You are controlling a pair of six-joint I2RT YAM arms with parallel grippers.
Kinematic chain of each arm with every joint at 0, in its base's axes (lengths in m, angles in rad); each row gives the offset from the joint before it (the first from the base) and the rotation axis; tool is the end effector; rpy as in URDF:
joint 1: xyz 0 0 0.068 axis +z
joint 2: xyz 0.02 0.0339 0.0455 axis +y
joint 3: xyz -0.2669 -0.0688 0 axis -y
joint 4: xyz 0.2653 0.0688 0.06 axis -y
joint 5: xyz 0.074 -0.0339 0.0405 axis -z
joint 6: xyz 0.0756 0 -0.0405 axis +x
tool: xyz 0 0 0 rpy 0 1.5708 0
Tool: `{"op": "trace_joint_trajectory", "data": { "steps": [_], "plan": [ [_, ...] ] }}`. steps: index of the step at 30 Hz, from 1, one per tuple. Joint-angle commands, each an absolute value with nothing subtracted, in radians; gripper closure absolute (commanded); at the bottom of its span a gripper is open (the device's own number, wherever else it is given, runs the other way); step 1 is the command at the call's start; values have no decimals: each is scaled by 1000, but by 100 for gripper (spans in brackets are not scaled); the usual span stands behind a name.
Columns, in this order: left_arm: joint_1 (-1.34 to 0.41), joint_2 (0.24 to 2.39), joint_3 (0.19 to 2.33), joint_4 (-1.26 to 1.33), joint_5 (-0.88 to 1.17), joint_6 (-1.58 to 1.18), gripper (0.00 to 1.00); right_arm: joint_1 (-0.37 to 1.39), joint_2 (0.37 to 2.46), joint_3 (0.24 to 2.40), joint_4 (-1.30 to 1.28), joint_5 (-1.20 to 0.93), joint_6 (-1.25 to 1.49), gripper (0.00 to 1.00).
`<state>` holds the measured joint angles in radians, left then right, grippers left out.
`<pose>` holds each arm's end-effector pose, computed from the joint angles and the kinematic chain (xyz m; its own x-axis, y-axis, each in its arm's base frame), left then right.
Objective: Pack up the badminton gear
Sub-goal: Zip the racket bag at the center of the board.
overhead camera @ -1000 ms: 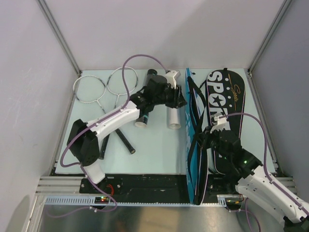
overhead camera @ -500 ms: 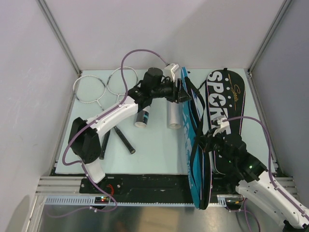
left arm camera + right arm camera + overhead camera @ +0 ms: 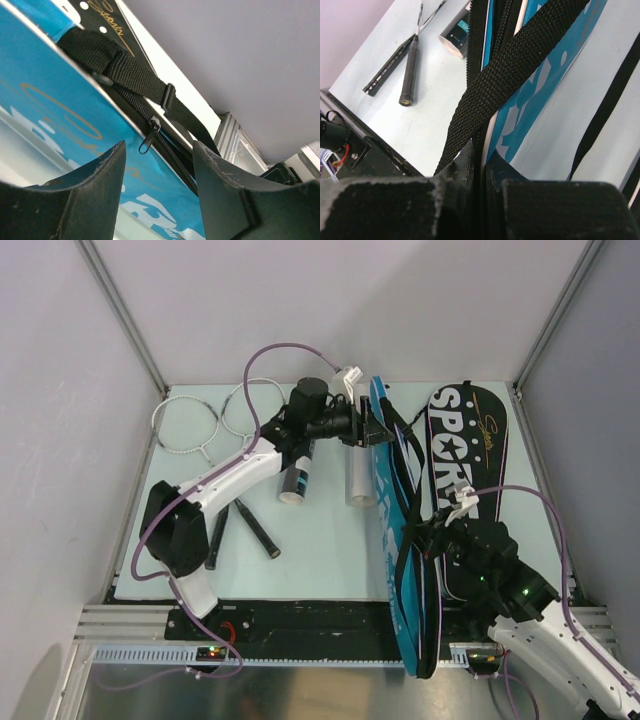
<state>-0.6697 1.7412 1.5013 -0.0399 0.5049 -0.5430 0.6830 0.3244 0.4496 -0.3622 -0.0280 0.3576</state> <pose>0.3473 -0.3216 0.3331 -0.6544 -0.0587 -0.7538 0.6653 0.4290 -0.6110 0.1291 0.1078 0.2561 -0.3988 0.1266 -0.9083 -0.5470 0.7621 0.3464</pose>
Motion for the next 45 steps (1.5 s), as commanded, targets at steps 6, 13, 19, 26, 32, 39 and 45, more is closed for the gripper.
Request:
{"op": "trace_joint_trajectory", "data": {
  "steps": [6,13,19,26,32,39,45],
  "plan": [
    [-663,1744,1483,145,611,-671,44,680,275,520,-199,-71,358,100],
    [-652,1726,1426,185,616,-692,46,681,268,520,-188,-75,359,100],
    [-632,1709,1379,188,605,-682,46,681,271,520,-176,-85,360,100],
    [-631,1731,1375,259,657,-747,47,680,293,520,-151,-101,366,100],
    [-631,1749,1366,339,697,-811,49,680,310,520,-137,-116,368,100],
    [-631,1767,1353,419,730,-877,53,680,316,520,-130,-118,374,100],
    [-631,1779,1346,436,739,-896,54,681,317,520,-124,-117,375,100]
  ]
}}
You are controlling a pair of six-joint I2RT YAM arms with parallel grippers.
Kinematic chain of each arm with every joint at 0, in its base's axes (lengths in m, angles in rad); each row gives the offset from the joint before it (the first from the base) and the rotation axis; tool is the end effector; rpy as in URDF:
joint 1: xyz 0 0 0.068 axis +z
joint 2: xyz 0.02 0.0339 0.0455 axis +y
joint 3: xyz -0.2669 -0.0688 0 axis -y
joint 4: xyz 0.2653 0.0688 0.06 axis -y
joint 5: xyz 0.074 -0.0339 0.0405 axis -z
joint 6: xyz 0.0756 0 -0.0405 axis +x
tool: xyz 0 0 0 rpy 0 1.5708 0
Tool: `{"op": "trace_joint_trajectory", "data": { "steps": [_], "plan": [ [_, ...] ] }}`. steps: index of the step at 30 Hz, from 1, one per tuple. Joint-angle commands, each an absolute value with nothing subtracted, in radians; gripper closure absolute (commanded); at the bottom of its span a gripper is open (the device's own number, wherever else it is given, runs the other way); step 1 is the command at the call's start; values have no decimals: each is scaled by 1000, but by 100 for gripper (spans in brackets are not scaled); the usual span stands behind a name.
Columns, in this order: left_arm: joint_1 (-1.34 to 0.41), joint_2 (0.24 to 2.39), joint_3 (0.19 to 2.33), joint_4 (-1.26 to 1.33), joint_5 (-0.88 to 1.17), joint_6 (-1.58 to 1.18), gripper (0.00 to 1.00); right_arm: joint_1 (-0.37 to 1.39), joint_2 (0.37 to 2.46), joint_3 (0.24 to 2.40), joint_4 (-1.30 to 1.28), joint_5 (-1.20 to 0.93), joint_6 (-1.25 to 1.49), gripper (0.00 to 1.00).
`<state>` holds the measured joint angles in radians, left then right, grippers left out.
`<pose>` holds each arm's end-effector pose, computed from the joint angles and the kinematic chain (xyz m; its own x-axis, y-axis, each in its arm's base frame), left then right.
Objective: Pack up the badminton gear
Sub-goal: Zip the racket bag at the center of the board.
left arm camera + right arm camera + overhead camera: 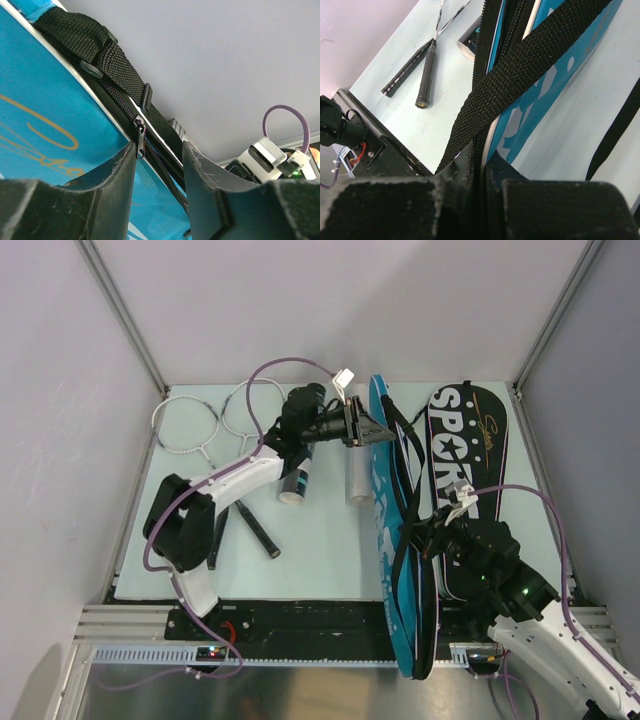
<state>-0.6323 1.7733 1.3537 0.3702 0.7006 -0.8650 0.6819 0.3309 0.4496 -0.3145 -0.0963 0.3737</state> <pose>0.3520 -0.3183 0.3152 -0.7650 -0.1608 -0.6236 0.5996 0.1754 -0.7808 0.1276 0.1130 0.2622 -0.3964 0.1463 -0.9064 -0.5971 0.7089 0.3755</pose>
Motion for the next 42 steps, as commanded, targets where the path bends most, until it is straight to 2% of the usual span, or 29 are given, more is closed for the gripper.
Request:
{"op": "trace_joint_trajectory", "data": {
  "steps": [1,13,18,22,24,42],
  "plan": [
    [-631,1780,1343,436,740,-896,54,681,318,520,-123,-116,376,100],
    [-632,1796,1338,468,742,-937,59,681,321,520,-126,-115,376,100],
    [-632,1808,1346,498,744,-982,74,682,320,520,-126,-116,375,100],
    [-630,1814,1357,510,742,-1005,95,683,319,520,-121,-118,374,100],
    [-627,1815,1358,514,739,-1011,99,683,320,520,-122,-113,377,100],
    [-651,1746,1233,514,726,-982,100,677,382,521,-101,110,427,100]
  ]
}}
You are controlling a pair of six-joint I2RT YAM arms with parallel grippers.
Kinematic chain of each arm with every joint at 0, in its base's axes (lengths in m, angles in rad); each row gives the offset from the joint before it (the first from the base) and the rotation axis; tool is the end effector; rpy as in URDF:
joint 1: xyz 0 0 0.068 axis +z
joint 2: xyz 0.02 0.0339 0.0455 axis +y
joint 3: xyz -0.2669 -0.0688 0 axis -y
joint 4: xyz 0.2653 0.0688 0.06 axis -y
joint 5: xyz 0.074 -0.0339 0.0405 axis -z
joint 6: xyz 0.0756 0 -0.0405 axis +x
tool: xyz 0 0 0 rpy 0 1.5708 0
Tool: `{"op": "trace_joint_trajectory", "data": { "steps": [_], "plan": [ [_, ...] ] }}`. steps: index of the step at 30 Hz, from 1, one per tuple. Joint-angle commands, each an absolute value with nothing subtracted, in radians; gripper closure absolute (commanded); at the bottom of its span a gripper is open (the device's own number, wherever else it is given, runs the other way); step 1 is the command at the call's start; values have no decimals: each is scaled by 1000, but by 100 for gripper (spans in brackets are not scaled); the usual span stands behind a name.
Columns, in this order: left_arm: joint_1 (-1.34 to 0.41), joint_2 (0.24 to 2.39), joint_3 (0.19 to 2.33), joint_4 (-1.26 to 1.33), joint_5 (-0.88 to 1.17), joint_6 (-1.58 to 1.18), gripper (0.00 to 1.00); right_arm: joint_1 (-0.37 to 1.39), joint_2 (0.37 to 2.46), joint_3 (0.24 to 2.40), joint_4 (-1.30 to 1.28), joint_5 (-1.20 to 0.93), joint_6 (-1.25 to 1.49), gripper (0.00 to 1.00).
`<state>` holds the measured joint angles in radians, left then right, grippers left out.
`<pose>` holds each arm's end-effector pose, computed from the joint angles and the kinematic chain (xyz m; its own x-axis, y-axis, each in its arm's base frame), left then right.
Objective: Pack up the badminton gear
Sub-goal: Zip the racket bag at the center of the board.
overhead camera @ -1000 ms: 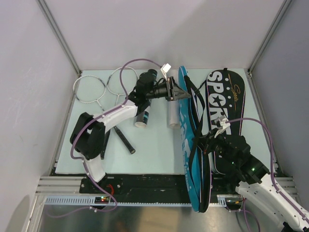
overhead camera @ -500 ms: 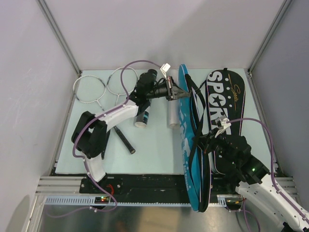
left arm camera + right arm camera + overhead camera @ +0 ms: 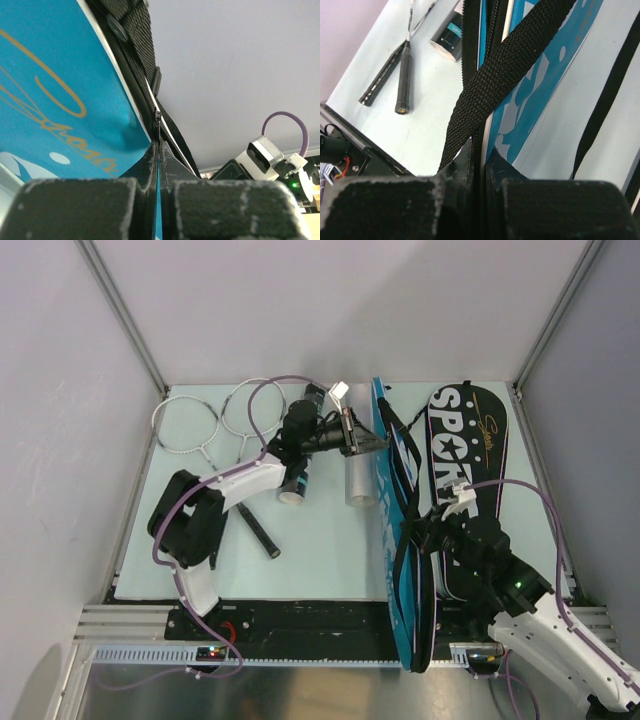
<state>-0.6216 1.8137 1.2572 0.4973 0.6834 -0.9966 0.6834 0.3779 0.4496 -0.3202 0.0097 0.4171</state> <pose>0.3572 -0.3146 0.2755 -0.8355 -0.2024 -0.5108 0.4832 0.1720 -0.8585 0.1379 0.1114 0.2540 -0.4272 0.1745 -0.8871 -0.4933 0.7773 0.3905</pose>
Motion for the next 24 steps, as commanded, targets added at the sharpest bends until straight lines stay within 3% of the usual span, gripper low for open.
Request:
{"op": "trace_joint_trajectory", "data": {
  "steps": [1,24],
  "plan": [
    [-654,1741,1228,514,727,-980,100,676,388,520,-94,114,428,100],
    [-795,1681,1068,514,633,-934,100,605,533,520,-16,192,382,100]
  ]
}}
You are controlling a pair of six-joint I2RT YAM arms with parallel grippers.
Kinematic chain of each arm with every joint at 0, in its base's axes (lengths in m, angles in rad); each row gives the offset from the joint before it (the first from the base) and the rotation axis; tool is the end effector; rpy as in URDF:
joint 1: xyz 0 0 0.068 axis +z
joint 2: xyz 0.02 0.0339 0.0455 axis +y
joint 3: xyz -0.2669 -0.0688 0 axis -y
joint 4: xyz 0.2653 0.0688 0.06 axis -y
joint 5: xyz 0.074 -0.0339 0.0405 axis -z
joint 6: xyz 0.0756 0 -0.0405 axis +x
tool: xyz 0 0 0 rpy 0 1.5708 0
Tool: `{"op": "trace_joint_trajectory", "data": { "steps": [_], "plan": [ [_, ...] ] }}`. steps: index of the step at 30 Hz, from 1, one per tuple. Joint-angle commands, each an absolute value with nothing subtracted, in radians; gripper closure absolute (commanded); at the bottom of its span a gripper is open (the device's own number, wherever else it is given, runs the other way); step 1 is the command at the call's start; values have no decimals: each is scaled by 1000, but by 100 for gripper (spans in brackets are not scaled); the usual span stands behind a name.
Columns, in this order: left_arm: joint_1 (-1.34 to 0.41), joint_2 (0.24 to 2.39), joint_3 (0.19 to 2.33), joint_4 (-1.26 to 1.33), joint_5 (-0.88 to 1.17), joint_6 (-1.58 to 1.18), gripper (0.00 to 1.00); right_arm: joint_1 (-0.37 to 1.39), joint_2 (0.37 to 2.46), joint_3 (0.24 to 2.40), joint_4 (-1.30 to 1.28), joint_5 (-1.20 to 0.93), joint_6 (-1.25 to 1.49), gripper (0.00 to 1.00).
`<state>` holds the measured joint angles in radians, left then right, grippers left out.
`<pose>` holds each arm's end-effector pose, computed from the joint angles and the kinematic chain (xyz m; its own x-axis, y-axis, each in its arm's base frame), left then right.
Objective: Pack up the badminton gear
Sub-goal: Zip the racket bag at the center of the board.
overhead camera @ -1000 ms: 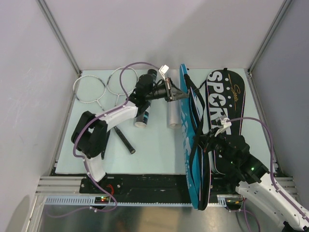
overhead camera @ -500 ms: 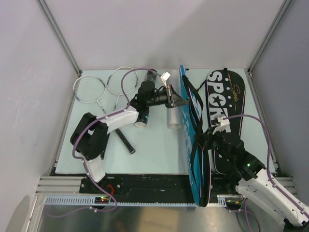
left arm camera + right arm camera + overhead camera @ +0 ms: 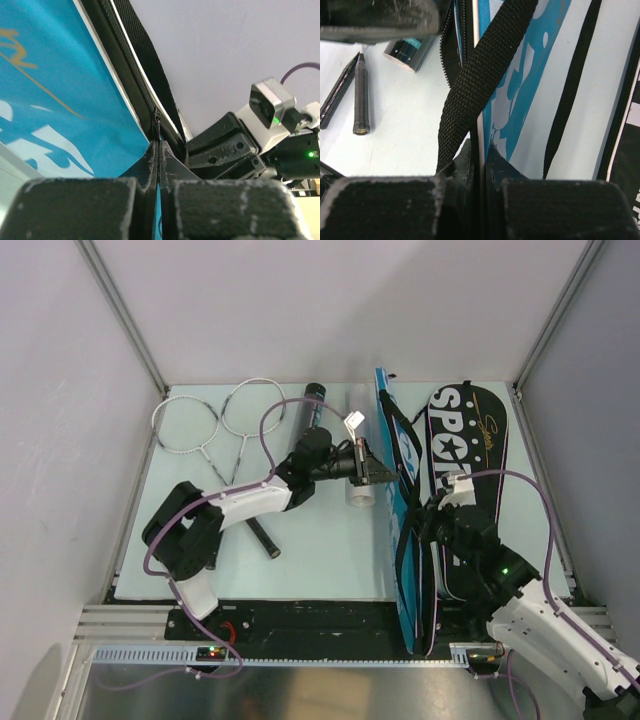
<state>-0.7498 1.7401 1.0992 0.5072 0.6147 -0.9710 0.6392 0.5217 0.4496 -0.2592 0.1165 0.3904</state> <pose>0.2982 -0.3372 0.2480 -0.8599 -0.1207 -0.4960 0.4699 0.1926 -0.8615 0.1646 0.1114 0.2387 -0.4333 0.1489 -0.8889 -0.3670 0.8716 0.3249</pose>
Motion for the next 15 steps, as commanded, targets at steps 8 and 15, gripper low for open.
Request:
{"op": "trace_joint_trajectory", "data": {
  "steps": [8,15],
  "plan": [
    [-856,1669,993,499,551,-895,100,559,596,520,43,169,384,100],
    [-887,1684,984,486,513,-872,100,529,625,520,42,126,403,93]
  ]
}}
